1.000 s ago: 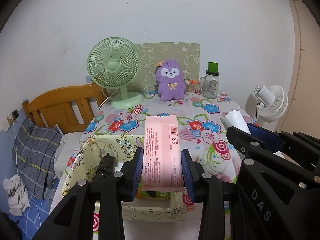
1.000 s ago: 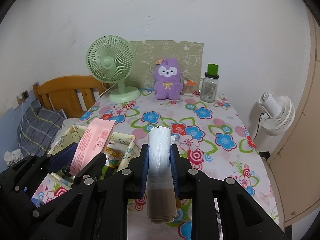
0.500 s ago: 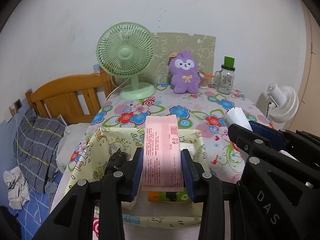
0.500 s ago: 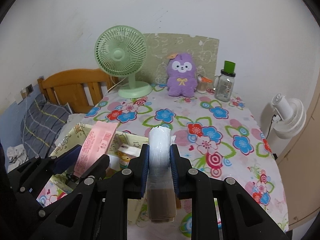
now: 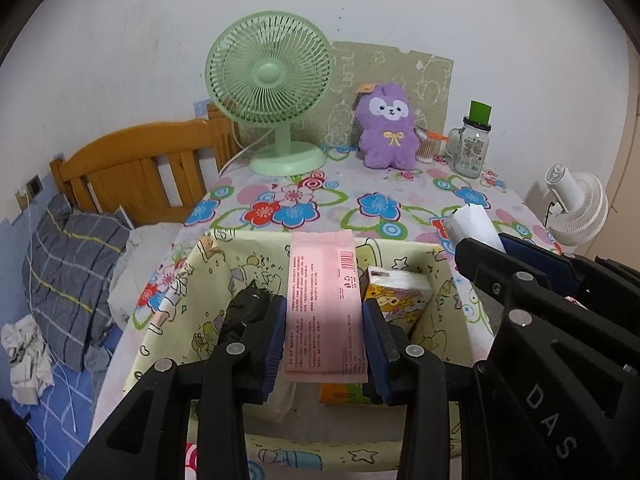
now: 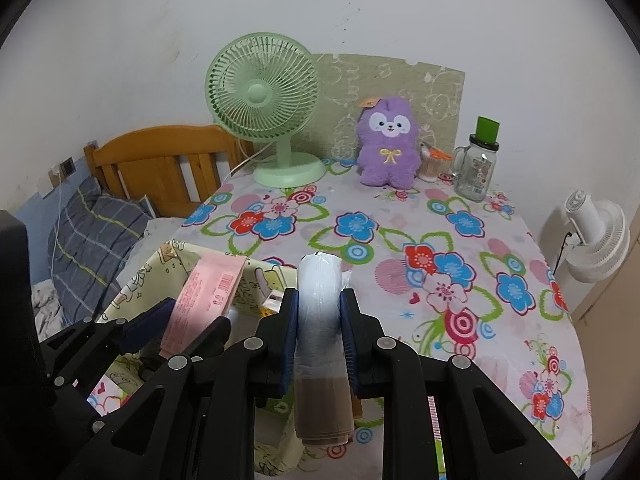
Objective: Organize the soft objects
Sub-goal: 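Lift and carry the pink pack and white roll over the fabric box with both tools, then release the pink pack into the box with the left tool while the right drops the white roll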
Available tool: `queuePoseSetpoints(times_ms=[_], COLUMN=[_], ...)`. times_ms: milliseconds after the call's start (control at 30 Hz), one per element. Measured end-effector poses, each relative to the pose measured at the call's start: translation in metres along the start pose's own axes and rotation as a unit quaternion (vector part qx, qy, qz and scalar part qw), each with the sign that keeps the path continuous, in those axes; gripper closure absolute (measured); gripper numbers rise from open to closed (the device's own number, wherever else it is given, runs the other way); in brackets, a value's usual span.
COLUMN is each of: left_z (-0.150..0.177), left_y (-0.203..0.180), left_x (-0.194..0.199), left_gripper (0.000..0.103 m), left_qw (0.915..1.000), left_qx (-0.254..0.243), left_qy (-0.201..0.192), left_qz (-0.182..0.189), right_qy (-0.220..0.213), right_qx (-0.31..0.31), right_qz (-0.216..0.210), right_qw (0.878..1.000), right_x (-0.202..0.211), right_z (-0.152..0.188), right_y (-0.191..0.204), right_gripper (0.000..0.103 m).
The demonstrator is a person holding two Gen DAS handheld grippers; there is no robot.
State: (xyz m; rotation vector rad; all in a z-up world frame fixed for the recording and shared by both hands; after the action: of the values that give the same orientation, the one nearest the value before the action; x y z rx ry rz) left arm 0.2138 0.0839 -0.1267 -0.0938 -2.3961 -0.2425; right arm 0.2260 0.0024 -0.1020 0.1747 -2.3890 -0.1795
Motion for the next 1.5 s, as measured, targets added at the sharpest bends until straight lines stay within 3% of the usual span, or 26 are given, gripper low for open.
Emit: queuePoseSetpoints(times_ms=[433,700,967,1000,1067,1100,1133,1500], left_z=[0.018,0.027,0.033,0.033,0.033,0.033,0.033,0.025], left_y=[0.023,0.031,0.034,0.034,0.033,0.033,0.032,0.013], left_x=[-0.015,-0.014,-0.012,-0.011,-0.010,-0.009,-0.008,0.010], left_gripper=[0.061,0.038,0.032,0.032,0.029,0.027,0.026,0.019], left_qw=[0.9992,0.9989,0.9989,0.9990,0.9991,0.9991,0.9992,0.9999], left_qx=[0.014,0.017,0.015,0.017,0.021,0.021,0.019,0.002], left_qy=[0.027,0.033,0.035,0.034,0.030,0.029,0.027,0.005], left_qz=[-0.025,-0.029,-0.030,-0.026,-0.021,-0.021,-0.021,-0.011], right_qy=[0.020,0.048,0.068,0.069,0.076,0.073,0.067,0.039], right_qx=[0.009,0.000,-0.004,-0.002,0.002,0.003,0.003,-0.002], right_qz=[-0.024,-0.058,-0.071,-0.070,-0.061,-0.054,-0.050,-0.021], right_qw=[0.999,0.997,0.995,0.995,0.995,0.996,0.996,0.999], right_x=[-0.022,-0.031,-0.037,-0.037,-0.039,-0.038,-0.037,-0.012], right_z=[0.008,0.018,0.025,0.027,0.031,0.031,0.031,0.028], right_y=[0.024,0.037,0.043,0.043,0.041,0.040,0.037,0.017], right_gripper=[0.079,0.079,0.077,0.075,0.058,0.041,0.032,0.022])
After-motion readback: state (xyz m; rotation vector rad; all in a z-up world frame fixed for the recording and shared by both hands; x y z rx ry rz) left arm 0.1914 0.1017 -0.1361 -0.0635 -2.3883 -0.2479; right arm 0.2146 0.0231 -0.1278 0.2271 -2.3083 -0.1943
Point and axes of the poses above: each gripper's, at about its wrist camera, not at the fingertips, and x roughly against the way its jaws point, y to its left, z to its underside, the point moved 9 cm from there along -x, roughly the way its jaws point, and after that the axes turned 12 degrees about -x, right-handed, at the moved point
